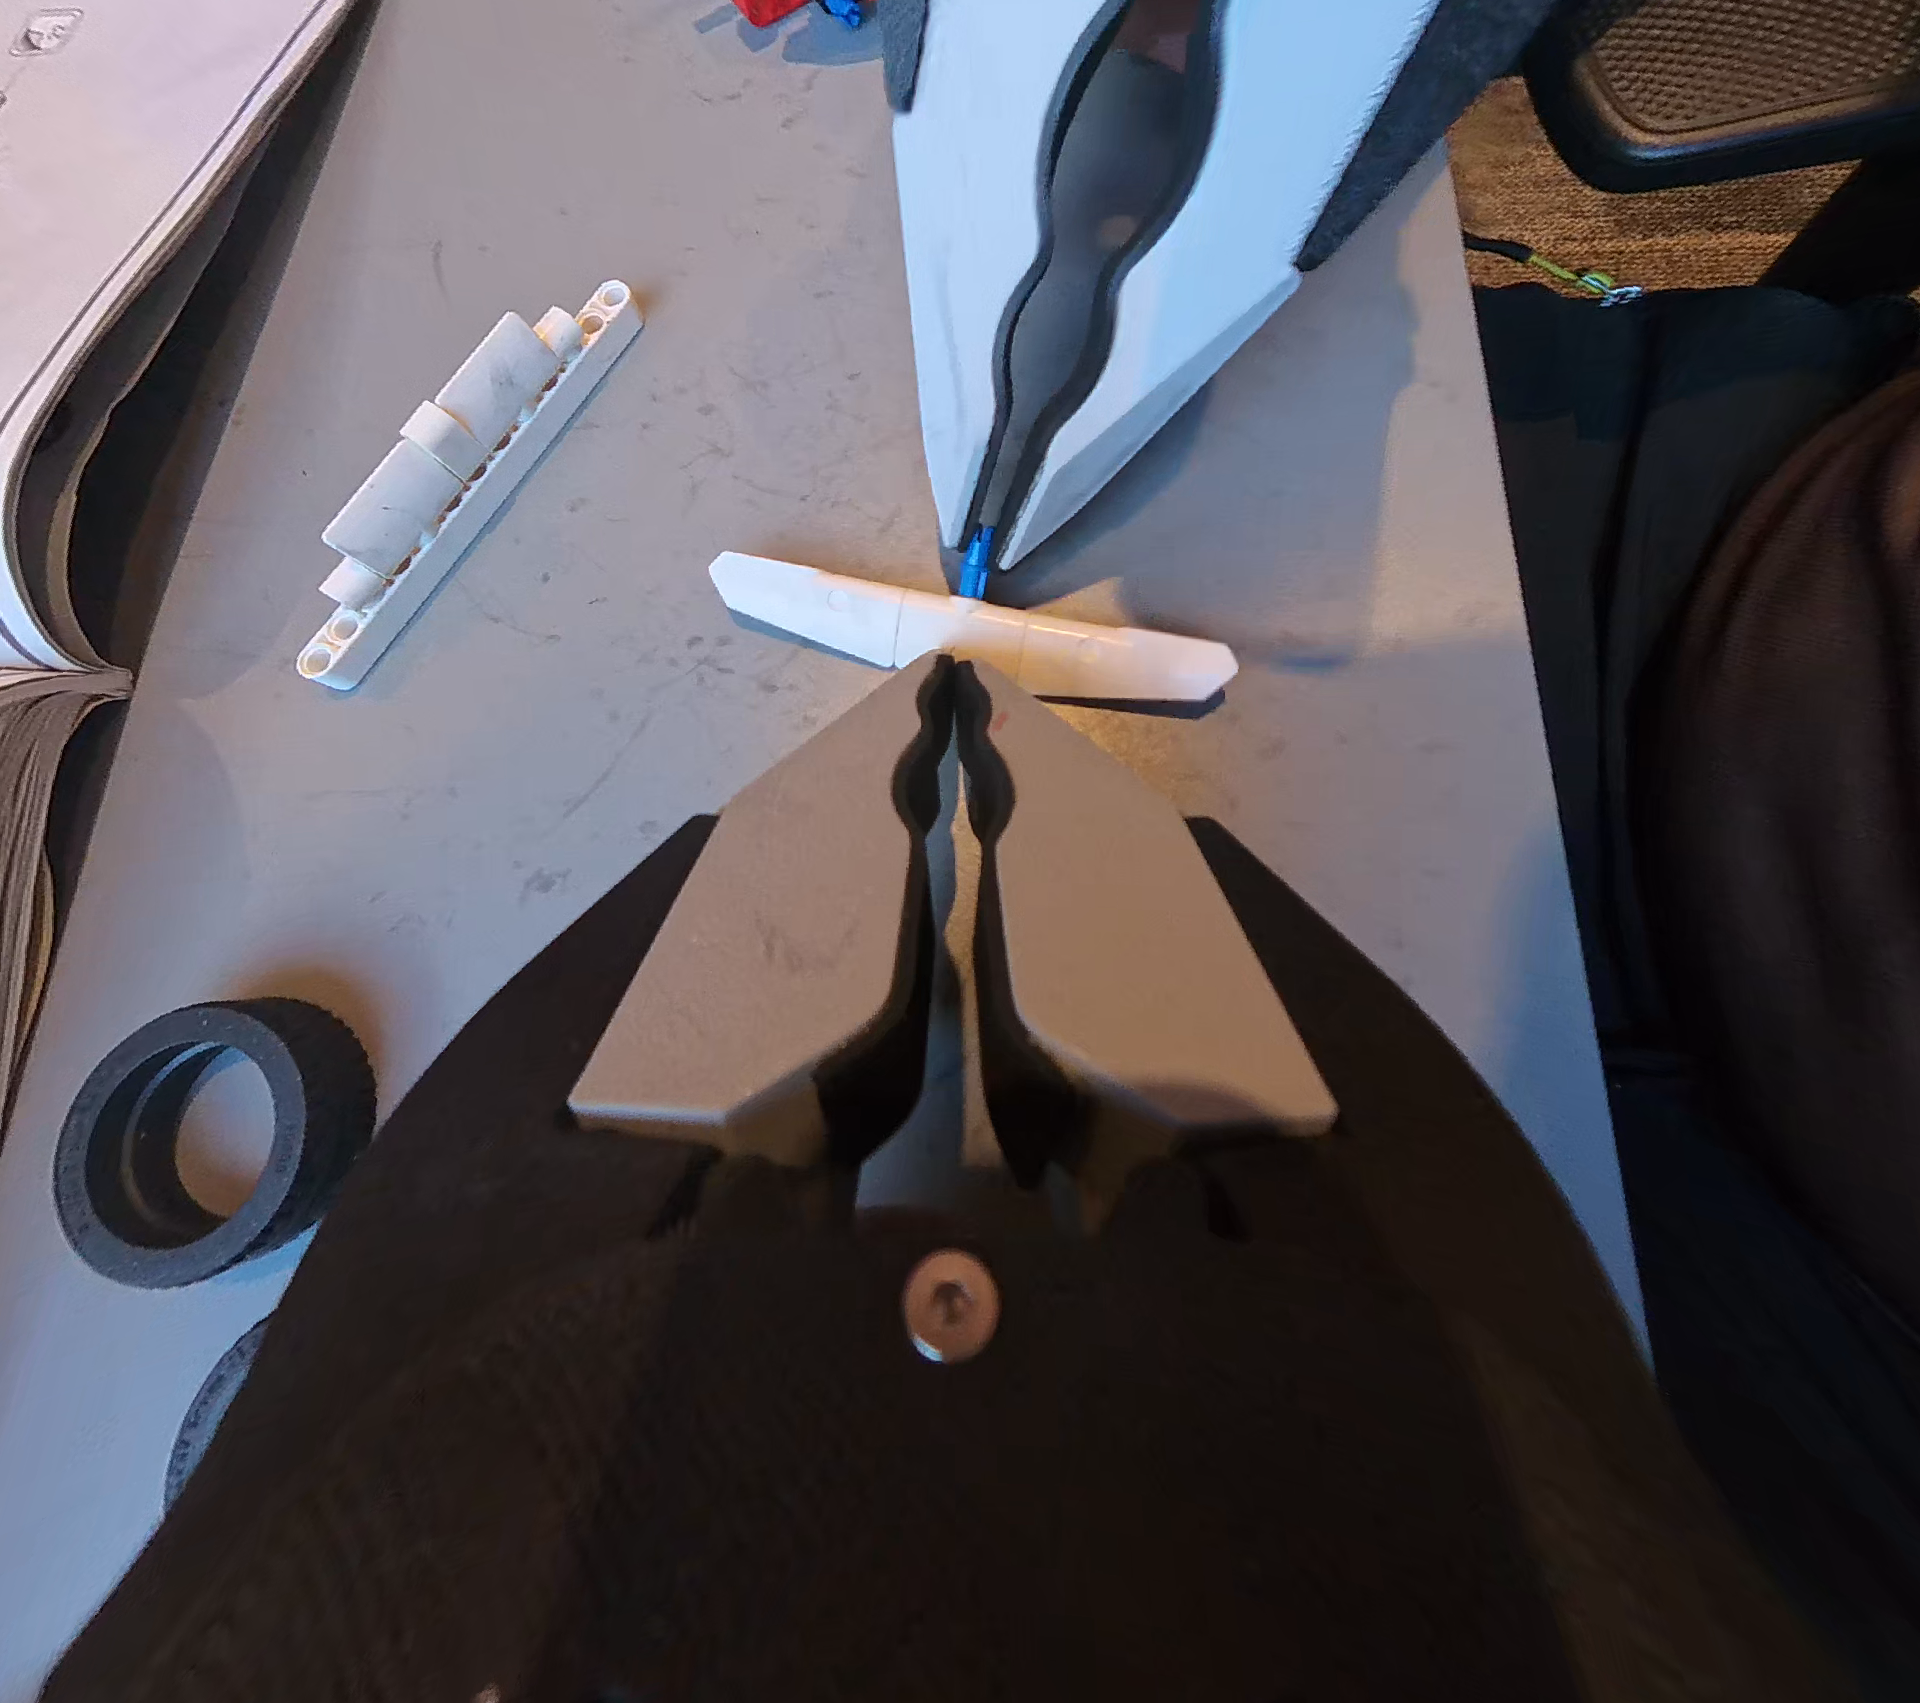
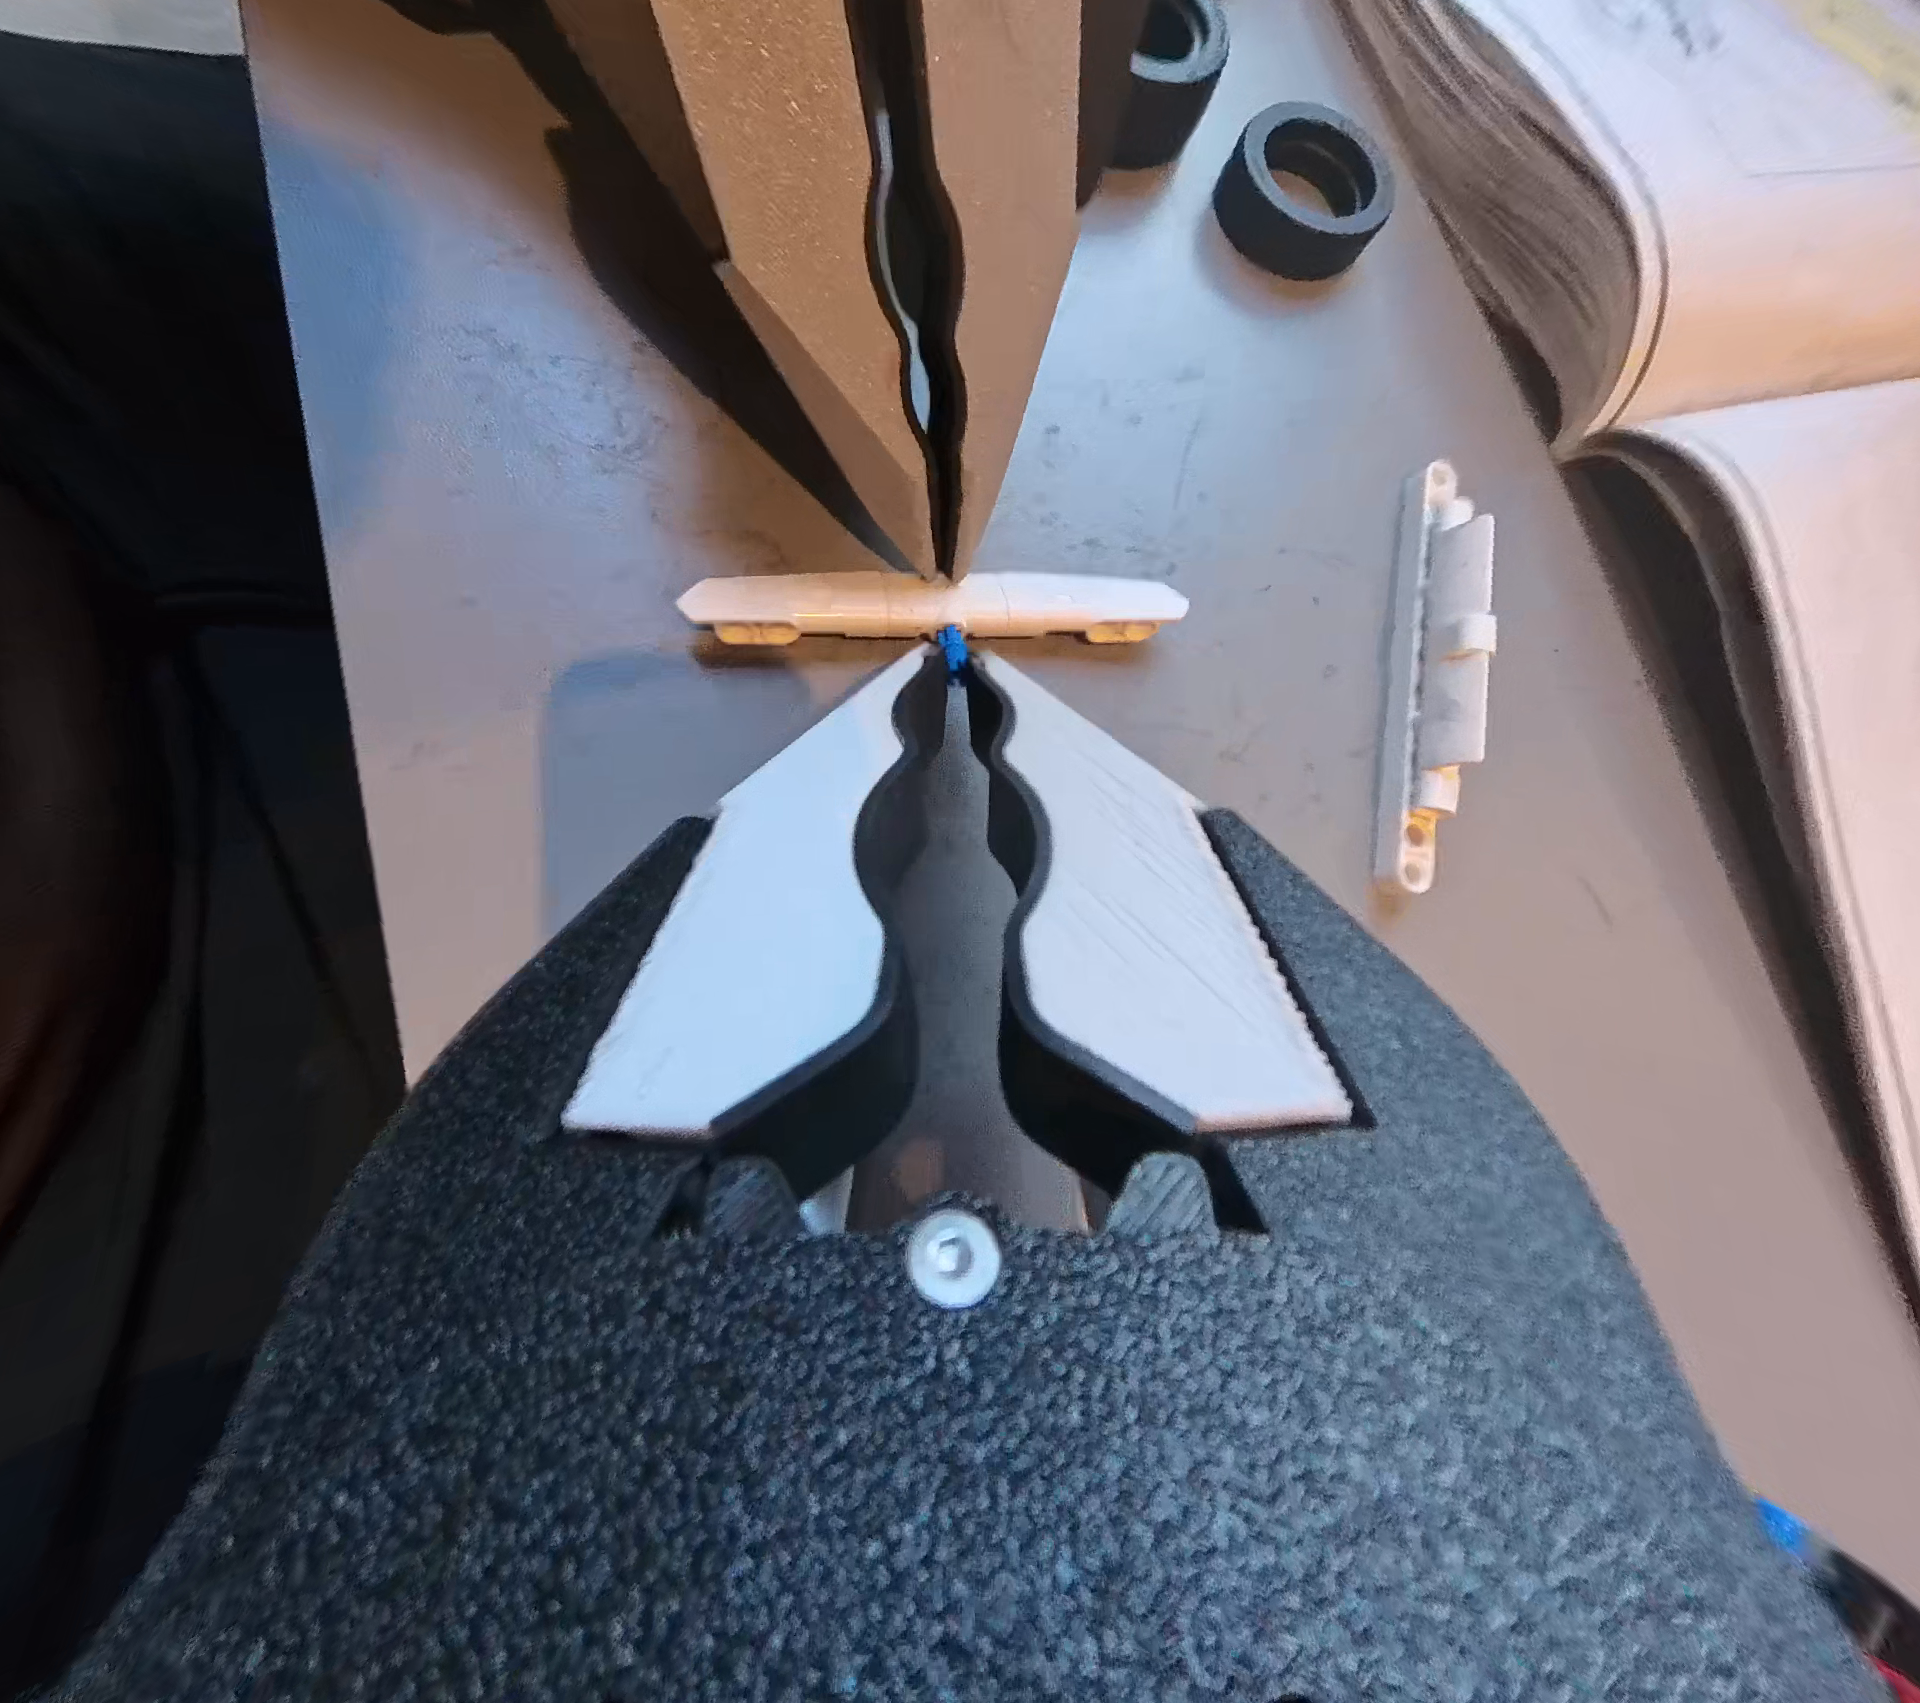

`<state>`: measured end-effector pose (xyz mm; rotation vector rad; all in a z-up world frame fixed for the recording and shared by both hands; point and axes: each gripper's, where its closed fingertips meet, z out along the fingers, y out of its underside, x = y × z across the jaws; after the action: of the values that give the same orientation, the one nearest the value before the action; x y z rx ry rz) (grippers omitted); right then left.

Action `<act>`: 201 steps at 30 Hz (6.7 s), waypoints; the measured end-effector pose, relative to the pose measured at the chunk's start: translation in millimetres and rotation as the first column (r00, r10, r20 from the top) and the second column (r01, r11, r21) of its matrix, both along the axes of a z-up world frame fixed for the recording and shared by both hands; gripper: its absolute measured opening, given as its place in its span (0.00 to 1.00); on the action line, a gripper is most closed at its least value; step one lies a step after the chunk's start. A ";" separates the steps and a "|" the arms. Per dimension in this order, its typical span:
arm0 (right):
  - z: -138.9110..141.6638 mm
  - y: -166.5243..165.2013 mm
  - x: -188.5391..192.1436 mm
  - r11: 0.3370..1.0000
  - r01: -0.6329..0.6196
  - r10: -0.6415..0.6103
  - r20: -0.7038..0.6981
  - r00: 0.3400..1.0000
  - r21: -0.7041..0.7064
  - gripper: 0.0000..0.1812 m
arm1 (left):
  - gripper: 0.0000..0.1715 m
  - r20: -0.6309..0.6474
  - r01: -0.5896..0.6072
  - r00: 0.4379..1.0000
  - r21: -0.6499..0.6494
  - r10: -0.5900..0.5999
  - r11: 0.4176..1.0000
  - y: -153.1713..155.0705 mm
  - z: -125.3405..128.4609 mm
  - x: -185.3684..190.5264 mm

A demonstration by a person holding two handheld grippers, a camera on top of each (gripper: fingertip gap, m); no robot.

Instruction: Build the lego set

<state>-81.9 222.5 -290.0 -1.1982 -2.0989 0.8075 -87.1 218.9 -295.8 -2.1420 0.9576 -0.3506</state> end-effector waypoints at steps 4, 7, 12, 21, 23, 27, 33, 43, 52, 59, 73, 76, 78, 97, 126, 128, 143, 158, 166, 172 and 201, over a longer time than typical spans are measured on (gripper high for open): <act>-6.2 -0.1 -6.1 1.000 0.023 -0.023 0.042 0.999 0.004 0.02 | 0.00 0.072 0.114 0.991 -0.019 -0.112 0.993 -6.3 5.8 35.9; -4.3 5.4 -13.1 0.999 0.039 -0.040 0.026 0.999 0.006 0.02 | 0.00 0.039 0.139 0.990 0.013 -0.139 0.990 -4.6 5.9 48.6; -6.8 3.3 -9.9 0.999 0.023 -0.021 0.063 0.998 -0.043 0.02 | 0.00 0.028 0.131 0.991 0.022 -0.132 0.991 -4.2 6.3 40.6; -1.2 7.8 1.3 0.991 0.071 -0.065 0.057 0.996 -0.111 0.02 | 0.00 -0.027 0.033 0.999 0.120 -0.030 0.992 -24.3 23.5 12.6; -1.0 6.0 5.1 0.989 0.068 -0.061 0.064 0.996 -0.128 0.02 | 0.00 -0.002 -0.079 0.997 0.093 0.079 0.993 -22.0 27.1 -3.7; 0.7 -12.6 9.4 0.984 0.019 -0.006 0.077 0.997 -0.177 0.02 | 0.00 -0.035 -0.203 0.978 0.060 0.206 0.977 -18.2 18.1 -16.0; -1.7 -36.3 12.2 0.983 -0.029 0.048 0.101 0.994 -0.183 0.02 | 0.00 -0.096 -0.232 0.967 0.037 0.235 0.972 -24.1 5.7 -14.8; -3.9 -26.6 5.4 0.973 0.031 0.000 0.137 0.991 -0.227 0.02 | 0.31 0.034 -0.257 0.964 -0.116 0.263 0.959 -33.7 -0.4 -5.9; -2.3 -36.8 0.3 0.970 -0.015 0.048 0.131 0.990 -0.243 0.02 | 0.23 0.002 -0.218 0.976 -0.102 0.219 0.971 -32.9 0.2 -4.8; -2.2 -29.1 0.9 0.972 0.006 0.023 0.123 0.992 -0.233 0.02 | 0.23 0.117 -0.277 0.948 -0.162 0.297 0.947 -39.0 13.5 -21.7; -2.9 -30.2 1.6 0.977 -0.008 0.032 0.112 0.993 -0.211 0.02 | 0.18 -0.406 0.224 0.895 0.050 -0.185 0.973 -41.2 42.0 -25.2; -2.0 -28.7 2.7 0.976 0.006 0.018 0.108 0.994 -0.216 0.02 | 0.18 -0.526 0.383 0.778 -0.037 -0.344 0.923 -39.9 30.8 -20.7; -2.0 -28.5 3.9 0.976 0.010 0.014 0.109 0.994 -0.216 0.03 | 0.20 -0.588 0.443 0.697 -0.097 -0.411 0.891 -39.0 16.5 -19.8; 104.7 -26.8 -7.7 0.857 -0.103 -0.018 -0.229 0.973 -0.505 0.02 | 0.02 0.824 -0.316 0.551 0.058 0.133 0.947 -34.7 128.2 -19.7; 89.5 -27.0 -23.3 0.995 -0.009 -0.021 -0.289 0.957 -0.100 0.02 | 0.02 0.894 -0.196 0.371 -0.191 0.253 0.962 -28.5 96.4 -20.6; 88.1 -26.8 -23.2 0.995 -0.011 -0.017 -0.285 0.958 -0.096 0.02 | 0.02 0.890 -0.196 0.375 -0.195 0.258 0.961 -28.2 94.9 -20.7; 91.1 -32.4 -17.1 0.941 -0.069 -0.015 -0.245 0.969 -0.331 0.02 | 0.02 0.816 -0.196 0.564 -0.014 0.125 0.980 -33.0 98.1 -14.2; 89.9 -31.7 -11.6 0.924 -0.091 0.007 -0.222 0.975 -0.372 0.02 | 0.01 0.631 -0.183 0.774 0.138 0.056 0.973 -32.3 90.1 -5.8; 66.2 -35.8 -11.0 0.973 -0.073 0.042 -0.140 0.989 -0.218 0.02 | 0.01 0.431 -0.115 0.900 0.091 0.065 0.989 -37.1 61.6 -4.2; 57.5 -36.5 -9.7 0.980 -0.073 0.054 -0.102 0.993 -0.187 0.02 | 0.01 0.464 -0.104 0.884 0.076 0.057 0.992 -39.0 63.4 -3.5; 48.0 -46.3 3.3 0.960 -0.167 0.158 -0.055 0.986 -0.225 0.02 | 0.01 0.445 0.072 0.892 0.039 -0.082 0.997 -47.9 56.5 5.7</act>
<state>-78.6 176.2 -242.0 -1.1254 -2.1392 1.1648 -81.4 171.0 -239.3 -1.8845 0.7713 -0.8292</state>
